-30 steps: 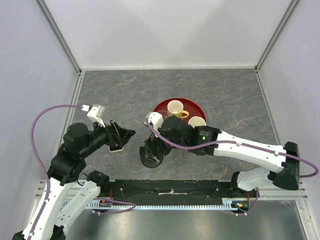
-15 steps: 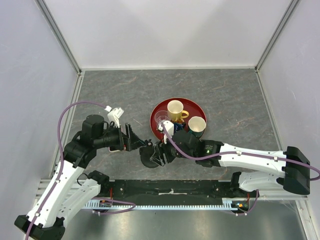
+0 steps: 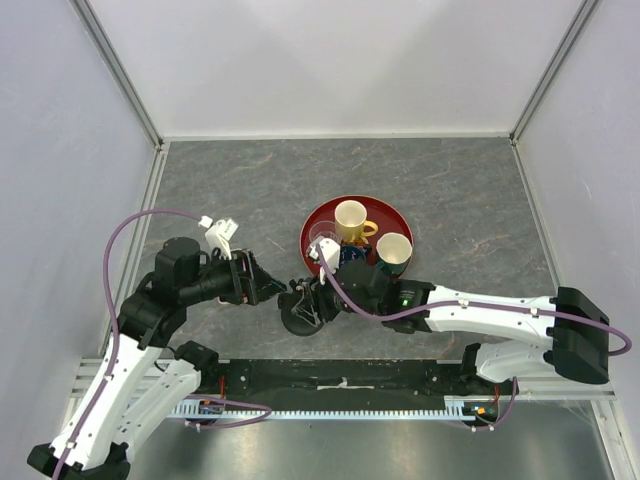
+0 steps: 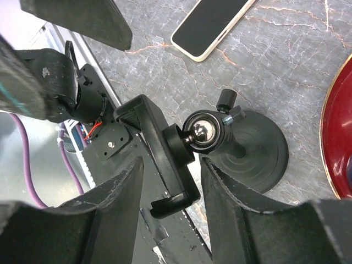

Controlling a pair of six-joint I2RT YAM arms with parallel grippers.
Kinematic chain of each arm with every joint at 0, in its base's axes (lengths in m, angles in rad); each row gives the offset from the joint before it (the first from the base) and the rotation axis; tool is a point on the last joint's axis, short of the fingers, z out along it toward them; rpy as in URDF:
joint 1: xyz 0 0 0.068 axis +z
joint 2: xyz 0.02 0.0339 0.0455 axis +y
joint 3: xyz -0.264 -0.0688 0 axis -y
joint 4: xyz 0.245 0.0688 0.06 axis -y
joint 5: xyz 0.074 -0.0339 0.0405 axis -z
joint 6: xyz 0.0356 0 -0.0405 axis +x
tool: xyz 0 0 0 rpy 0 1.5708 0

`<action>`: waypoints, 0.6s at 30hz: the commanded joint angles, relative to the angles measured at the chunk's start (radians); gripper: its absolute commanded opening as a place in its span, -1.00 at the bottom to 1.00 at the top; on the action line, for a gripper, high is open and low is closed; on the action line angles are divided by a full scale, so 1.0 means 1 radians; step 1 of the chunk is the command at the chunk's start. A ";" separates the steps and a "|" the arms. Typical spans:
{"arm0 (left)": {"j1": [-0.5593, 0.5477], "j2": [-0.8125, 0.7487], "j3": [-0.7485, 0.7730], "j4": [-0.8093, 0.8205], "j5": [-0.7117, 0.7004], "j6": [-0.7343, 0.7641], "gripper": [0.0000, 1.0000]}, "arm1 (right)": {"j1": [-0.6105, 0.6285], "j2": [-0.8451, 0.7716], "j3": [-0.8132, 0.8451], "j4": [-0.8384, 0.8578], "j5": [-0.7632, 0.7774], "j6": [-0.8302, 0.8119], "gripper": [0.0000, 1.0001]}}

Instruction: Place the phone on the phone stand

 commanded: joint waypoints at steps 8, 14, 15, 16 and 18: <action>-0.002 -0.018 0.014 -0.005 -0.044 -0.038 0.67 | -0.010 0.051 0.084 0.038 -0.136 -0.265 -1.00; -0.002 -0.054 0.086 -0.048 -0.121 -0.023 0.65 | -0.136 0.121 0.170 0.049 -0.448 -0.442 -1.00; -0.002 -0.061 0.103 -0.063 -0.130 -0.020 0.65 | -0.150 0.129 0.182 0.047 -0.466 -0.466 -1.00; -0.002 -0.079 0.106 -0.066 -0.141 -0.013 0.65 | -0.171 0.135 0.204 0.044 -0.481 -0.481 -1.00; -0.002 -0.096 0.103 -0.069 -0.162 -0.013 0.65 | -0.205 0.164 0.227 0.042 -0.518 -0.555 -1.00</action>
